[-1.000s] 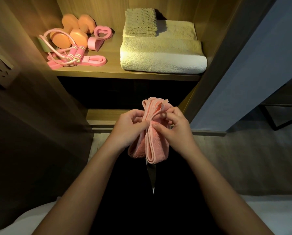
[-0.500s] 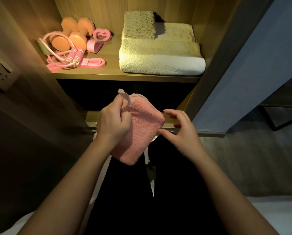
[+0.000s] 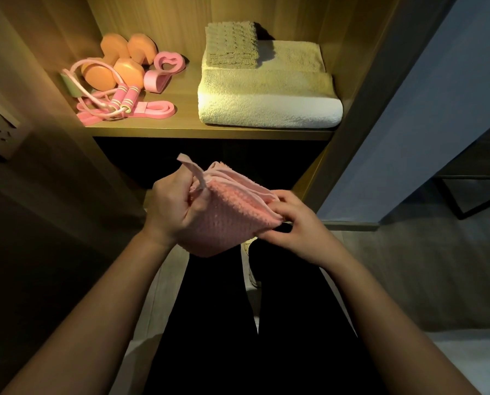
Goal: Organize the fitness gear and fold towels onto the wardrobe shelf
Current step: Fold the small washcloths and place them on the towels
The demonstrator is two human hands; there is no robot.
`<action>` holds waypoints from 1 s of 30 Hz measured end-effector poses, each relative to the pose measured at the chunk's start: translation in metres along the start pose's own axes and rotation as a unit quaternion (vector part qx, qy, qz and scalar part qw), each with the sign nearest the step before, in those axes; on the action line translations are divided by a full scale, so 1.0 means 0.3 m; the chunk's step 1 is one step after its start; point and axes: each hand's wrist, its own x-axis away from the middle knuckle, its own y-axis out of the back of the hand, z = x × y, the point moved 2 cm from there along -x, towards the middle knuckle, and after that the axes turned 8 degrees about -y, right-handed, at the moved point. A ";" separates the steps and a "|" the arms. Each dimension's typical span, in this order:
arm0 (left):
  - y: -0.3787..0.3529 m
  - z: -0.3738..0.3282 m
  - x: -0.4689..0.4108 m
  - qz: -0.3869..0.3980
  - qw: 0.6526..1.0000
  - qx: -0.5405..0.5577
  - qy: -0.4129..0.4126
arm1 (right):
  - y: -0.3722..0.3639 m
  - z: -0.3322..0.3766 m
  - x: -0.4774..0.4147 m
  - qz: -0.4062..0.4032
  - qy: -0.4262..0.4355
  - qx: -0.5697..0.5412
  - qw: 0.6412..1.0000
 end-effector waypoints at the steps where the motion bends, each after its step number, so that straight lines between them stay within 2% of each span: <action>1: 0.006 0.000 -0.007 -0.002 1.000 -0.007 -0.007 | -0.004 0.000 0.000 0.021 0.004 0.015 1.000; 4: 0.031 0.024 -0.016 -0.014 0.997 -0.075 -0.026 | 0.011 -0.019 -0.005 0.031 -0.027 0.046 0.998; 10: 0.020 0.051 0.007 0.019 0.993 -0.088 0.075 | 0.042 -0.014 -0.043 0.026 -0.067 0.048 0.996; 13: 0.010 0.063 0.010 0.023 0.990 -0.072 0.122 | 0.048 -0.012 -0.049 0.039 -0.069 -0.039 0.996; 15: -0.003 0.070 0.000 0.016 0.984 -0.048 0.169 | 0.038 -0.011 -0.048 0.012 -0.050 -0.120 0.991; 17: -0.021 0.077 -0.016 0.010 0.975 -0.012 0.223 | 0.008 -0.028 -0.050 -0.006 -0.066 -0.236 0.970; 19: -0.039 0.086 -0.029 0.001 0.960 0.023 0.279 | -0.034 -0.055 -0.046 0.010 -0.097 -0.313 0.945; 22: -0.066 0.108 -0.026 -0.027 0.912 0.102 0.397 | -0.086 -0.106 -0.024 0.068 -0.133 -0.344 0.927; 25: -0.094 0.127 -0.019 -0.075 0.826 0.207 0.519 | -0.129 -0.140 0.002 0.126 -0.128 -0.353 0.918; 27: -0.106 0.132 -0.018 -0.110 0.779 0.253 0.563 | -0.157 -0.147 0.004 0.097 -0.112 -0.380 0.913; 30: -0.126 0.121 -0.014 -0.141 0.750 0.283 0.581 | -0.185 -0.130 -0.019 0.011 -0.118 -0.460 0.880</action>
